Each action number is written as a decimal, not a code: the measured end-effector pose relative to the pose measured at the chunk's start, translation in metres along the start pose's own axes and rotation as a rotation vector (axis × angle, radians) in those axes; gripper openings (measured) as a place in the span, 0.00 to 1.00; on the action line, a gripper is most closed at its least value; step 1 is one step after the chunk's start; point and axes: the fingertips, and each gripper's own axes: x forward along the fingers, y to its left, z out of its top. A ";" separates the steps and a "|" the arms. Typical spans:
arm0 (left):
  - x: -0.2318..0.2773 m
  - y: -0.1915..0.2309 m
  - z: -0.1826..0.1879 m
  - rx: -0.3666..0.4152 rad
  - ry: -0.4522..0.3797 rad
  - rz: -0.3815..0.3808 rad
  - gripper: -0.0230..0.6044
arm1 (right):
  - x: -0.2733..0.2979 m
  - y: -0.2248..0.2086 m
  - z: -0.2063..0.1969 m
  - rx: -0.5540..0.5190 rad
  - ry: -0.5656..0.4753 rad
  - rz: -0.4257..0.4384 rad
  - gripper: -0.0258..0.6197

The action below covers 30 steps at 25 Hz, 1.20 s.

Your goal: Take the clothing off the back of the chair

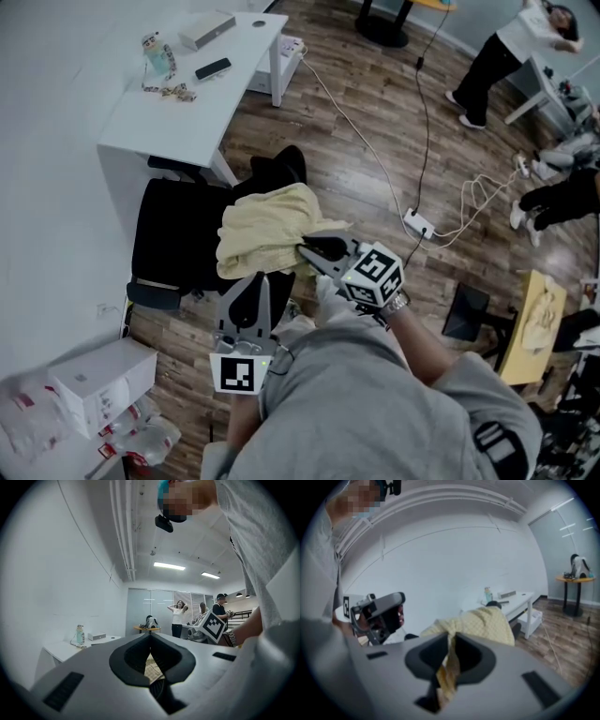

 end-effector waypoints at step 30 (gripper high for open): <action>-0.039 -0.004 0.017 0.051 -0.045 -0.002 0.09 | -0.018 0.010 0.028 -0.049 -0.089 -0.124 0.13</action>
